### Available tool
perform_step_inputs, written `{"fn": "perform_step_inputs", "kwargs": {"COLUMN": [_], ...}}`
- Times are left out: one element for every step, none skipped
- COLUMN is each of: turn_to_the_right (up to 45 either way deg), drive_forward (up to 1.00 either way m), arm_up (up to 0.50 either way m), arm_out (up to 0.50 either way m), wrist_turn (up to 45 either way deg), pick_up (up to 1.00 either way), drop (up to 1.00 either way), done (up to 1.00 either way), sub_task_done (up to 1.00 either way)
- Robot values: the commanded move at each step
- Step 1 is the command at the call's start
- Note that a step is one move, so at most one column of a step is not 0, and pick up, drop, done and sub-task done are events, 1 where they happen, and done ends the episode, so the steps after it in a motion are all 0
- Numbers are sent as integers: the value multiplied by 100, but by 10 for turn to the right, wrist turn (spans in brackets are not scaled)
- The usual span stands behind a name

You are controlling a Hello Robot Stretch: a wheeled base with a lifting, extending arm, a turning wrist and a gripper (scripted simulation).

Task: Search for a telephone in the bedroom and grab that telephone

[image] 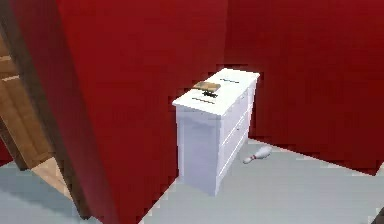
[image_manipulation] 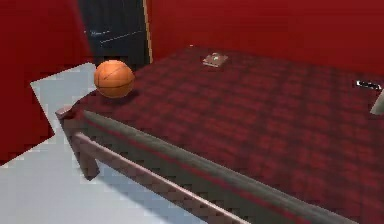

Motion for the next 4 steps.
{"fn": "perform_step_inputs", "kwargs": {"turn_to_the_right": [0,-450,-240,0], "drive_forward": [85,0,0,0], "arm_up": [0,0,0,50], "arm_out": [0,0,0,0], "wrist_turn": [0,0,0,0], "pick_up": [0,0,0,0], "drop": [0,0,0,0], "done": [0,0,0,0], "sub_task_done": [0,0,0,0]}}
